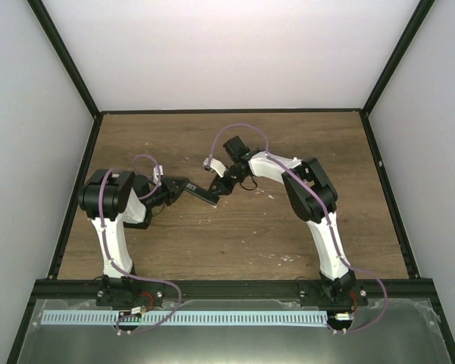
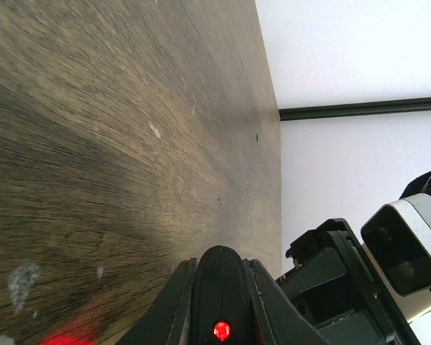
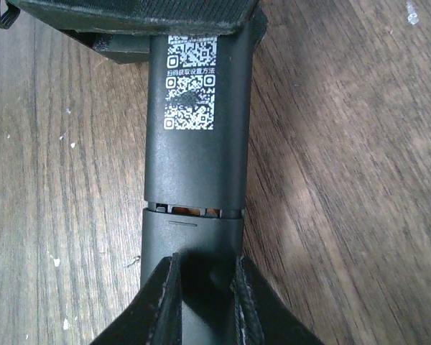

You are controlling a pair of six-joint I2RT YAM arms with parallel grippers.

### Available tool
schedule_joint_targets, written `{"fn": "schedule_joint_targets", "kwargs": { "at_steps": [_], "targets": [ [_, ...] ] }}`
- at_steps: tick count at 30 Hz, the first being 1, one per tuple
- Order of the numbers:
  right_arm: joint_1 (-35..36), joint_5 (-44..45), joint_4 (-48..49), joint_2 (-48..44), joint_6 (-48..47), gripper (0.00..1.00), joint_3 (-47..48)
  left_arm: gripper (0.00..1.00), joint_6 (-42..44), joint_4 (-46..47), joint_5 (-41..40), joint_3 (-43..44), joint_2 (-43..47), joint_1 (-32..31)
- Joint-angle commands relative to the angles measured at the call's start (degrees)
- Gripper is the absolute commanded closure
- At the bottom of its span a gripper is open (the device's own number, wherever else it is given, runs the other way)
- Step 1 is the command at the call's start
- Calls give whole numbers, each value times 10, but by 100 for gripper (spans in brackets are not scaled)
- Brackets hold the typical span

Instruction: Load the batteries into the remote control

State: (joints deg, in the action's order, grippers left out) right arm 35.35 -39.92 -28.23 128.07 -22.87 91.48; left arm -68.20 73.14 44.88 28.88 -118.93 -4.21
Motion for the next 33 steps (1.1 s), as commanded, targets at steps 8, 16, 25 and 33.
{"fn": "schedule_joint_targets", "kwargs": {
  "at_steps": [8,16,25,33],
  "targets": [
    [10,64,14,52,2,85,13,100,22,-27,2,6,-29,-13],
    [9,78,19,-2,13,85,10,100,23,-31,1,8,-24,-13],
    [3,106,33,-130,93,61,-79,100,24,-32,1,10,-24,-12],
    [2,97,-33,-148,187,55,-111,100,26,-33,1,7,-22,-12]
  ]
}}
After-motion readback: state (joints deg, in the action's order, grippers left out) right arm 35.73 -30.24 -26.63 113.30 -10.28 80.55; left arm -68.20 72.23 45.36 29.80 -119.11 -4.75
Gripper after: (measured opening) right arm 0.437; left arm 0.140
